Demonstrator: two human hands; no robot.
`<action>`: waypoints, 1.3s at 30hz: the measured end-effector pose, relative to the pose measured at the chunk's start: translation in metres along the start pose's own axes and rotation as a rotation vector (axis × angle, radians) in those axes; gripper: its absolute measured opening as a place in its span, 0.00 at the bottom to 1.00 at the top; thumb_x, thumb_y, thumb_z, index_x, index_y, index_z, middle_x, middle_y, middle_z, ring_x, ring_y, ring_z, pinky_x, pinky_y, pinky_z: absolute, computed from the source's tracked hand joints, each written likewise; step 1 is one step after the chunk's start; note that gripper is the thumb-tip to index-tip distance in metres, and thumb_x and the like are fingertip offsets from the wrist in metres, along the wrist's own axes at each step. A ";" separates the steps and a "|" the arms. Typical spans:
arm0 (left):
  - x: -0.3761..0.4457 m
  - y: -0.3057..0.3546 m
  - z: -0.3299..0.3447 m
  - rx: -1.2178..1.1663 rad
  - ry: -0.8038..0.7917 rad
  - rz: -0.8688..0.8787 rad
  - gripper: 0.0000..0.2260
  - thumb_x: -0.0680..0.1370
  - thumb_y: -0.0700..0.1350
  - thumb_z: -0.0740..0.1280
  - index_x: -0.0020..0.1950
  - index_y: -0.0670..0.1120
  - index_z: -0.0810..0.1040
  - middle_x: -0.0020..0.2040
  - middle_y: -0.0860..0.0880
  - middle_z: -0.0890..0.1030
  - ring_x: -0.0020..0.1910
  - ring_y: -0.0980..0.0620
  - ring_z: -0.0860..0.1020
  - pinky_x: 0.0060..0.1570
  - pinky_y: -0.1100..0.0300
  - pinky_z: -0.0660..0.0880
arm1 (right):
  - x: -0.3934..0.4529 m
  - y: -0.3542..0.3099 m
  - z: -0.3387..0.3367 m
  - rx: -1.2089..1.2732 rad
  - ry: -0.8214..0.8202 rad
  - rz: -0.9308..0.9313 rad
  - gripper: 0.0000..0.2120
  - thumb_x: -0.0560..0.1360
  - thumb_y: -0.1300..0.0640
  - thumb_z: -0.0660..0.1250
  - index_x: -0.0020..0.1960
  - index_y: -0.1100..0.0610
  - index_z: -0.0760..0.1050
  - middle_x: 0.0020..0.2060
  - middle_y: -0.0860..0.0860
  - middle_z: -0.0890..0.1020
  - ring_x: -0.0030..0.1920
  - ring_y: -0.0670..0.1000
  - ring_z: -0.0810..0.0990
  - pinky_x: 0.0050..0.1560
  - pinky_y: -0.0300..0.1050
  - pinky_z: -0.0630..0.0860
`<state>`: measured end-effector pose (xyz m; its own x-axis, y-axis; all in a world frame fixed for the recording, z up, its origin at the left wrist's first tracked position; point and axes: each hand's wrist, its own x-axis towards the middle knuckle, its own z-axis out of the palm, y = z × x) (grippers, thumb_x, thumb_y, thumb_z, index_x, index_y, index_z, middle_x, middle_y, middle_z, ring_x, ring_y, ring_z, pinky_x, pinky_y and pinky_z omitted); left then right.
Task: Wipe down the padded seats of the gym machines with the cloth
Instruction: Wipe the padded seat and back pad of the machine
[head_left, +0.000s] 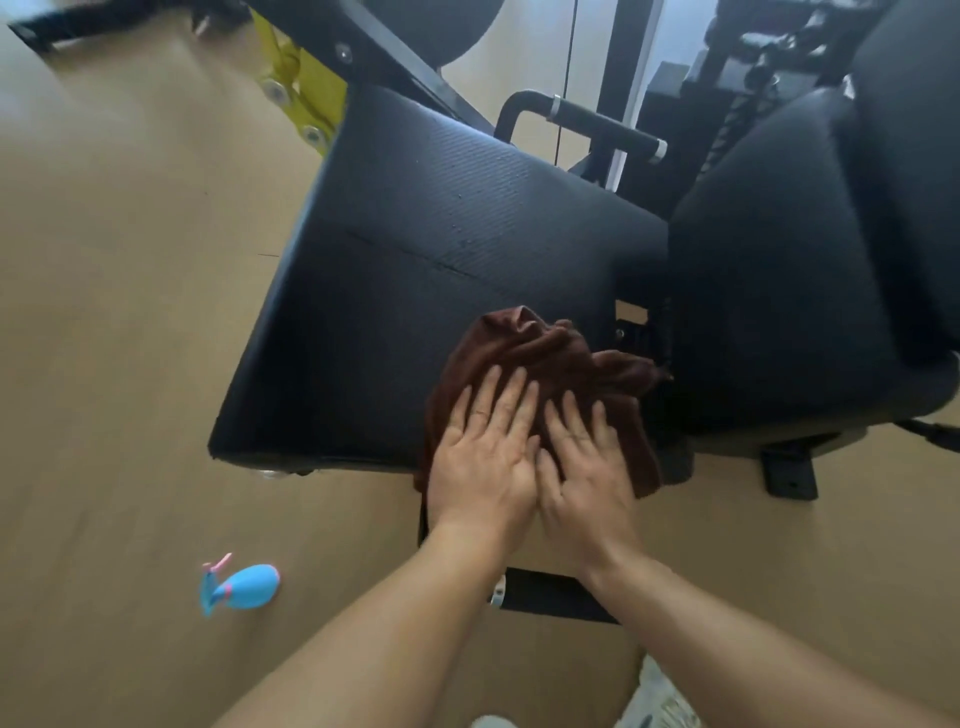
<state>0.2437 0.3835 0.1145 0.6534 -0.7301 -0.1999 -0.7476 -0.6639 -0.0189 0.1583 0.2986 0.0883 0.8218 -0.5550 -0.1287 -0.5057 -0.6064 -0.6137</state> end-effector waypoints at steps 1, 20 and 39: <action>-0.006 -0.013 -0.003 0.000 0.020 -0.039 0.28 0.80 0.54 0.32 0.81 0.49 0.34 0.81 0.51 0.32 0.79 0.51 0.31 0.77 0.51 0.34 | 0.002 -0.015 0.003 0.009 -0.009 -0.030 0.27 0.81 0.43 0.47 0.80 0.45 0.55 0.79 0.41 0.52 0.81 0.47 0.43 0.79 0.44 0.36; -0.075 -0.134 -0.039 -0.110 0.207 -0.405 0.27 0.81 0.53 0.50 0.80 0.48 0.62 0.81 0.44 0.60 0.82 0.42 0.51 0.78 0.44 0.47 | 0.023 -0.116 0.034 -0.027 -0.222 -0.544 0.25 0.85 0.45 0.51 0.82 0.42 0.52 0.82 0.42 0.49 0.81 0.47 0.38 0.80 0.48 0.38; -0.046 -0.041 -0.048 -0.386 0.224 -0.184 0.23 0.77 0.50 0.65 0.72 0.49 0.74 0.73 0.49 0.73 0.74 0.49 0.68 0.71 0.49 0.65 | -0.026 0.036 -0.020 -0.135 -0.065 -0.175 0.25 0.84 0.36 0.48 0.78 0.41 0.62 0.79 0.41 0.59 0.81 0.46 0.52 0.79 0.45 0.49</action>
<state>0.2502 0.4364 0.1715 0.8119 -0.5837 -0.0108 -0.5461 -0.7660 0.3392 0.1133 0.2799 0.0848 0.9132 -0.3993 -0.0817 -0.3805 -0.7635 -0.5218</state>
